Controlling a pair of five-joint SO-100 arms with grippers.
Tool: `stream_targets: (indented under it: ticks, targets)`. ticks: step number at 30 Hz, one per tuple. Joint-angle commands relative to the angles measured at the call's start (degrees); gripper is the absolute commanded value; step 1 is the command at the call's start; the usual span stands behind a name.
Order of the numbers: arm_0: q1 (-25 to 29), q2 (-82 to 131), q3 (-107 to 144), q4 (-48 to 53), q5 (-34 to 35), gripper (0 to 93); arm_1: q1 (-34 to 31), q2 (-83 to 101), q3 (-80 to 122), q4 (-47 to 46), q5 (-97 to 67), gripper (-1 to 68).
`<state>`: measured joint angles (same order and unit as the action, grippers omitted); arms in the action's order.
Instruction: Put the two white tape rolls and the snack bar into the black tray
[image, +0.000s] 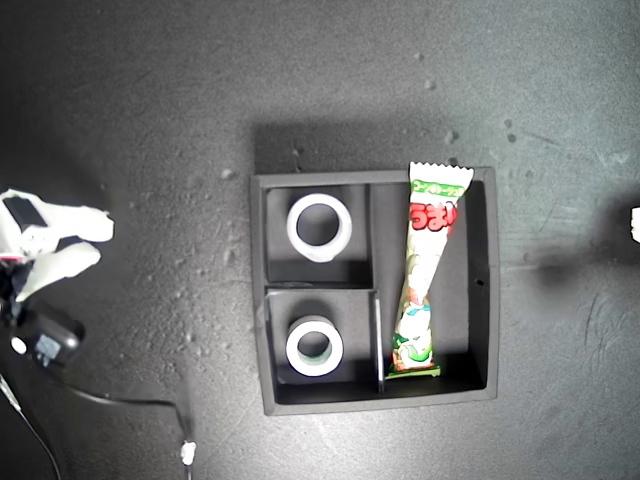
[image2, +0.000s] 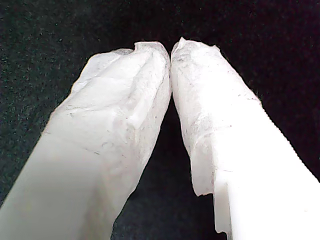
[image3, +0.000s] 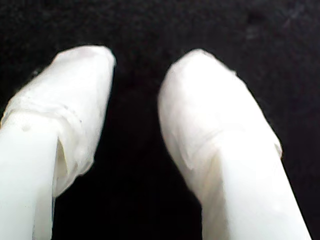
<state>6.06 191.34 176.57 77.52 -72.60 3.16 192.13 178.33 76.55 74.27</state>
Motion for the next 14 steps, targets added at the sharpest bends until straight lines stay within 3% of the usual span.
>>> stream_targets:
  ticks: [1,14]
  targets:
    - [-0.9,2.7,3.3,2.4,-4.3,7.5,0.2,-0.2,0.7,0.3,-12.6,-0.1]
    - [-0.9,2.7,3.3,2.4,-4.1,7.5,0.2,-0.2,0.7,0.3,-12.6,-0.1]
